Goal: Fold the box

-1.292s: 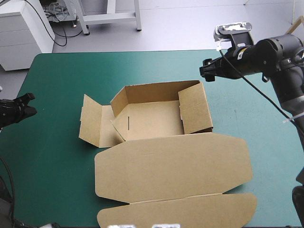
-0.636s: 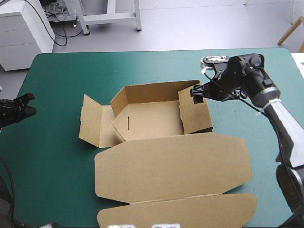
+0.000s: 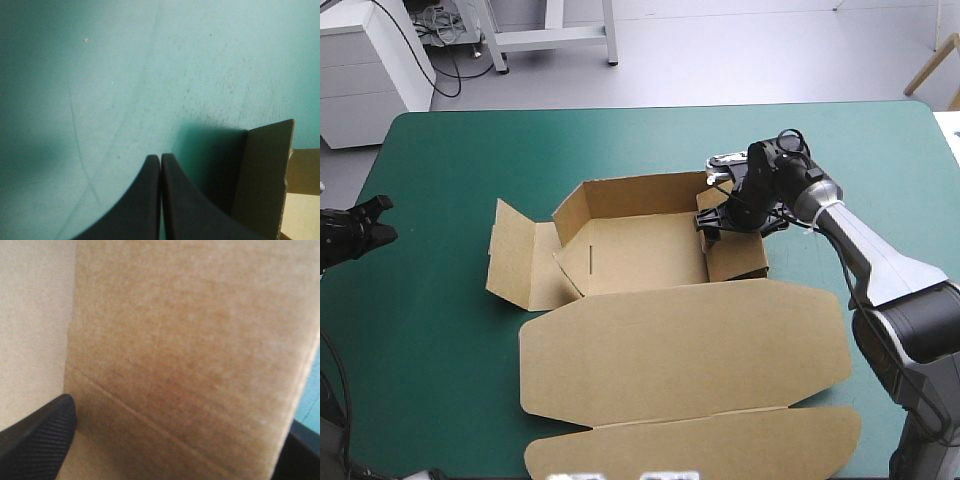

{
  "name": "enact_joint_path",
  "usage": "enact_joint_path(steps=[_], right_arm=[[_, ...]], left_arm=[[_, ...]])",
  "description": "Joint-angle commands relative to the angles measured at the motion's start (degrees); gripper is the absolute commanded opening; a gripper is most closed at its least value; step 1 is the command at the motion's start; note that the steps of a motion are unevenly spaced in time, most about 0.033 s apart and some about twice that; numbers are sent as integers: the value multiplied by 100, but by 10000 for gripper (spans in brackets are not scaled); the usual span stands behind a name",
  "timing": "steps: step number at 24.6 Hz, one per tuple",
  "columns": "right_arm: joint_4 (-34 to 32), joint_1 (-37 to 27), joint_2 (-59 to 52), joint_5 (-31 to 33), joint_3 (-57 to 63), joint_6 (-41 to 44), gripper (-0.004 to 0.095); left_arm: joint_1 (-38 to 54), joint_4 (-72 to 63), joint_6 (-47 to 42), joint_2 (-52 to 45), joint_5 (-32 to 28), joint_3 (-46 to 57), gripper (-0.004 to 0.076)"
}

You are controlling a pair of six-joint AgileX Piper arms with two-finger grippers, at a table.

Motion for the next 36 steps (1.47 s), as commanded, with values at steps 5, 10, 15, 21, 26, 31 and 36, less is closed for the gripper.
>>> enact_joint_path(steps=[5, 10, 15, 21, 26, 31, 36], right_arm=[[-243, -34, -295, 91, -128, 75, 695], [-492, -34, -295, 117, -128, 127, 115], [-512, -34, -429, 161, -140, -7, -19], [-219, -309, -1137, 89, -754, -565, -19], [305, -658, -1724, 124, -1157, -973, -19], [431, -721, -1923, -39, -1170, -1193, -19], [445, -721, -1897, -108, -1170, -1206, -19]], left_arm=[[6, -265, -46, -237, 1, -145, -10], [6, -178, -46, -226, 1, -145, -10], [6, -213, 423, -226, 192, -145, -10], [6, -284, 738, -226, 326, -145, -10], [6, -456, 738, -226, 236, -145, -10], [6, -788, 465, -226, 246, -145, -9], [6, -954, 557, -226, 335, -145, 48]])
